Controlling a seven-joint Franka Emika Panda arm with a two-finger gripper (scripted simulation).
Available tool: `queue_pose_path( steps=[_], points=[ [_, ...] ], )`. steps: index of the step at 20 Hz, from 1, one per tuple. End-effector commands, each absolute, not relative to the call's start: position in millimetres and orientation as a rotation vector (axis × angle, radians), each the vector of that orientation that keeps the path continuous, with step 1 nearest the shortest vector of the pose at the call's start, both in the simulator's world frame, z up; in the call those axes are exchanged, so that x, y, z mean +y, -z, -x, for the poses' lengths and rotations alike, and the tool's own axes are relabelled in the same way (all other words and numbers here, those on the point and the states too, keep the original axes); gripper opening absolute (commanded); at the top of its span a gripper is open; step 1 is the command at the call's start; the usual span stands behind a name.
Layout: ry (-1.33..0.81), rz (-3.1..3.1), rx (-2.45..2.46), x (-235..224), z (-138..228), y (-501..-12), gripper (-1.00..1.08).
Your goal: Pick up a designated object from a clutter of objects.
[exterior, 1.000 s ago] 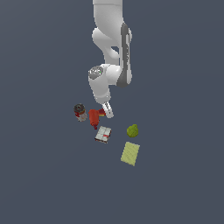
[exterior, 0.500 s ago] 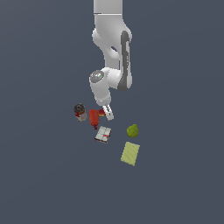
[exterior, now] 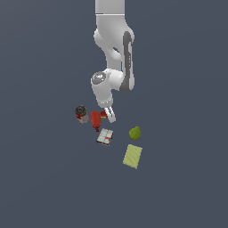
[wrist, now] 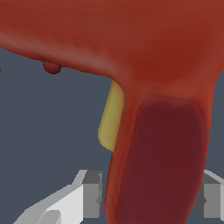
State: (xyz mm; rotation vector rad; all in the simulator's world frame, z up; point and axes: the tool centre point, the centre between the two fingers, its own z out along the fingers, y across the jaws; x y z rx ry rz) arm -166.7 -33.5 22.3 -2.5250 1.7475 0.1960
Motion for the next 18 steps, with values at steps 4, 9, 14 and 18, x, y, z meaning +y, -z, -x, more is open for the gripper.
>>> queue_pose_path(
  steps=[4,9,14,18],
  points=[
    [-0.196,2.525,1.748,-33,166,-24,-1.0],
    [-0.196,2.525,1.748,-29,160,-33,-1.0],
    [-0.196,2.526,1.749,-22,147,-51,-1.0],
    [-0.195,2.528,1.751,-14,133,-72,-1.0]
  ],
)
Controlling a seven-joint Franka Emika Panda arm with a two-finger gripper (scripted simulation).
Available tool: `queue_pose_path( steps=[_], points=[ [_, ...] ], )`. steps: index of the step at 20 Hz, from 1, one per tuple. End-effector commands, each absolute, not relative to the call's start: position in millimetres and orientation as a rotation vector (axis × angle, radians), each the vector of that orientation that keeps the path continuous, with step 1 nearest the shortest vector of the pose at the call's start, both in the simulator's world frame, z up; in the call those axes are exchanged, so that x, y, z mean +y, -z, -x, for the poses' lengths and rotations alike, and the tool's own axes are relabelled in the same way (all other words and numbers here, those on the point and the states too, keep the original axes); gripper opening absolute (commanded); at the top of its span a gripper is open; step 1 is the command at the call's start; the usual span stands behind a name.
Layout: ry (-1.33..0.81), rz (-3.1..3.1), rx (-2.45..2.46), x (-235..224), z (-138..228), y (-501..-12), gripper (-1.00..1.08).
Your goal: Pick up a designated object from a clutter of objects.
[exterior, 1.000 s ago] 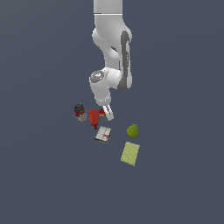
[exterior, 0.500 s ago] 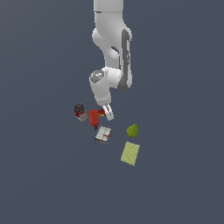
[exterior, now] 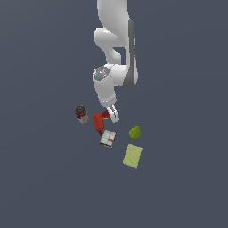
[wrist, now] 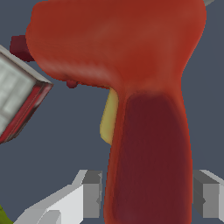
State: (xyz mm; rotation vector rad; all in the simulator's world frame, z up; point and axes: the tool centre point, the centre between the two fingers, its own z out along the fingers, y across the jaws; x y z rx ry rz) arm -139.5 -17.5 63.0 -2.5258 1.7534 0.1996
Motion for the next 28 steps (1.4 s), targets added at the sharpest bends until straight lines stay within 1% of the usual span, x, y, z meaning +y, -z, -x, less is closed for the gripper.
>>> queue_pose_path(
  steps=[1,19,28],
  points=[
    [-0.195,2.528,1.752,-11,128,-79,-1.0],
    [-0.192,2.53,1.755,47,29,-222,-1.0],
    [-0.194,2.529,1.753,72,-15,-282,-1.0]
  ],
)
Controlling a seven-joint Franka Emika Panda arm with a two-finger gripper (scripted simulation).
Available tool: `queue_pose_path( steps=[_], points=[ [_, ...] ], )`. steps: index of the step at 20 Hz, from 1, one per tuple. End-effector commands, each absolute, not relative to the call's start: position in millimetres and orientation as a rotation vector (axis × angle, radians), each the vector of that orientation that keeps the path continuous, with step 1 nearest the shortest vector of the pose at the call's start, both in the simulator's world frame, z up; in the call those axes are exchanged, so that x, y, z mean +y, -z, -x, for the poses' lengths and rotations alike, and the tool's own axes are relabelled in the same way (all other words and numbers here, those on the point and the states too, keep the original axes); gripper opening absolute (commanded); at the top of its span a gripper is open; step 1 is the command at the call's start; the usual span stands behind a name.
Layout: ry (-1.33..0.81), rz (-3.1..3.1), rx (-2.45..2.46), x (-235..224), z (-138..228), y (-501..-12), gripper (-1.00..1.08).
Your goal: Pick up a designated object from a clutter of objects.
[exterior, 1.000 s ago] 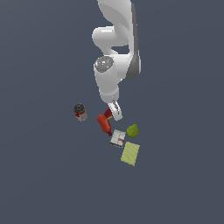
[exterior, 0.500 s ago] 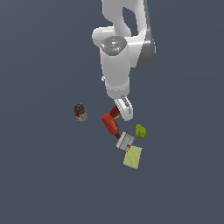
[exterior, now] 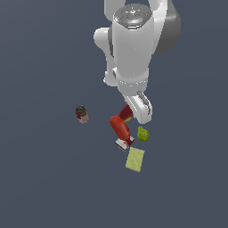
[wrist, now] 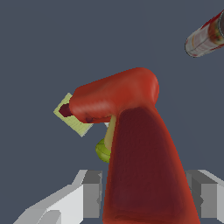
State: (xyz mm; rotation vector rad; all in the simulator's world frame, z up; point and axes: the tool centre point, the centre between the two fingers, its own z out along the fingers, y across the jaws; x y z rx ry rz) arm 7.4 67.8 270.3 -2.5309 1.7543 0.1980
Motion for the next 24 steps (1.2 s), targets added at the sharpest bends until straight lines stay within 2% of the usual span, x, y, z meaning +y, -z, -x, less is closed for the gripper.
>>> queue_pose_path(
  steps=[1,13,24],
  points=[
    [-0.194,2.529,1.753,74,-20,-288,-1.0],
    [-0.196,2.527,1.75,100,-66,-348,-1.0],
    [-0.198,2.525,1.748,110,-87,-373,-1.0]
  ],
)
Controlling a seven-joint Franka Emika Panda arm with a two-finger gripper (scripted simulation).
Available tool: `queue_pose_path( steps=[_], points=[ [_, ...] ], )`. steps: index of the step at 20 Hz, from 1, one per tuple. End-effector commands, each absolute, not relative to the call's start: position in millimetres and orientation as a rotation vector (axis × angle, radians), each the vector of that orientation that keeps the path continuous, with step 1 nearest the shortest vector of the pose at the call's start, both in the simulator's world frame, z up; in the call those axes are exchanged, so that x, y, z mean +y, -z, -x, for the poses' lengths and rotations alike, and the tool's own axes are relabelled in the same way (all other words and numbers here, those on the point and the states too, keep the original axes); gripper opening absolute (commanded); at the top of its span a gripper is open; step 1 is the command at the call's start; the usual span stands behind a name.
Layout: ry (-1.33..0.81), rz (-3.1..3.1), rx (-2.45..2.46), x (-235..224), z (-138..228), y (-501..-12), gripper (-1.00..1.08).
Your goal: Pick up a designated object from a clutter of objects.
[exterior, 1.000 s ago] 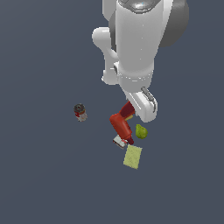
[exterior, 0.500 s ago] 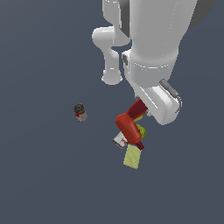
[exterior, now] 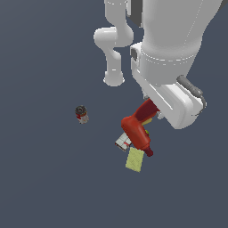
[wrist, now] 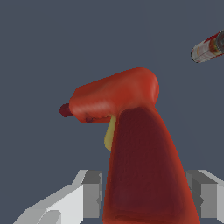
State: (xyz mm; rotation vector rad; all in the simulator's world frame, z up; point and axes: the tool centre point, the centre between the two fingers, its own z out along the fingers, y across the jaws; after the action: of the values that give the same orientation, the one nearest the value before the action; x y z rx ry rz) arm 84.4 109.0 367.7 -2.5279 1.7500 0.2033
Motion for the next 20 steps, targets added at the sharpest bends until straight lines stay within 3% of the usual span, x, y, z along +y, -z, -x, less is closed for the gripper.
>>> queue_pose_path(
  steps=[1,11,20],
  points=[
    [-0.198,2.525,1.748,110,-88,-373,-1.0],
    [-0.204,2.528,1.75,109,-89,-376,-1.0],
    [-0.203,2.528,1.75,94,-95,-410,-1.0]
  ],
)
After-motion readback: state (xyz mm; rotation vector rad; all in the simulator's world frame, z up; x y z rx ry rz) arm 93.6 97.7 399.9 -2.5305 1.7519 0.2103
